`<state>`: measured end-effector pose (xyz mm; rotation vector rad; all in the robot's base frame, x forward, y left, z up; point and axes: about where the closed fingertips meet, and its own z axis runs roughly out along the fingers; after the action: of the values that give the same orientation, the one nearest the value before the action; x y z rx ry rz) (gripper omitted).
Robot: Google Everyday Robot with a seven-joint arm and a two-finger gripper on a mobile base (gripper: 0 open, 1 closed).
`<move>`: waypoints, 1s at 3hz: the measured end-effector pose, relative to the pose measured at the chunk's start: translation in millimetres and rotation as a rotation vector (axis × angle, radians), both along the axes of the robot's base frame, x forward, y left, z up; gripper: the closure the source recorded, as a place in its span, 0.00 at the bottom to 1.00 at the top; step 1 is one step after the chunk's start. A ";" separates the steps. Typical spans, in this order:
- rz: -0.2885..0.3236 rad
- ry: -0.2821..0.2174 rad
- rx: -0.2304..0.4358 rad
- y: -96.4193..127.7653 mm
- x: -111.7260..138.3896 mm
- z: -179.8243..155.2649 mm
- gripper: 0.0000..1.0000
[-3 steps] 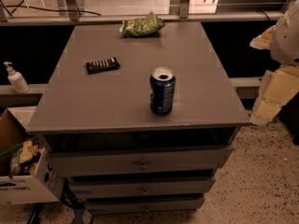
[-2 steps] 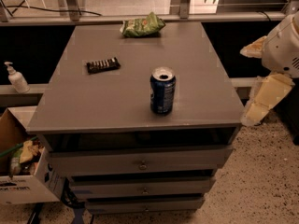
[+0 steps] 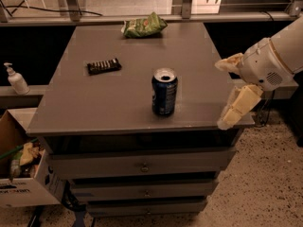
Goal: Pick pepsi can
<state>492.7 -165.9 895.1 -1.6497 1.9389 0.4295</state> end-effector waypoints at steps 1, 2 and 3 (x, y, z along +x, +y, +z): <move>0.048 0.031 0.157 29.0 2.1 -10.7 0.00; 0.052 0.031 0.158 30.0 2.0 -10.7 0.00; 0.126 0.008 0.183 45.4 4.7 -16.9 0.00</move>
Offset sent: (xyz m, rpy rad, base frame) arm 0.0023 0.0185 -0.0105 0.1082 0.0206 0.0332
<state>497.4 -120.5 878.2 -1.6578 1.7502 0.6433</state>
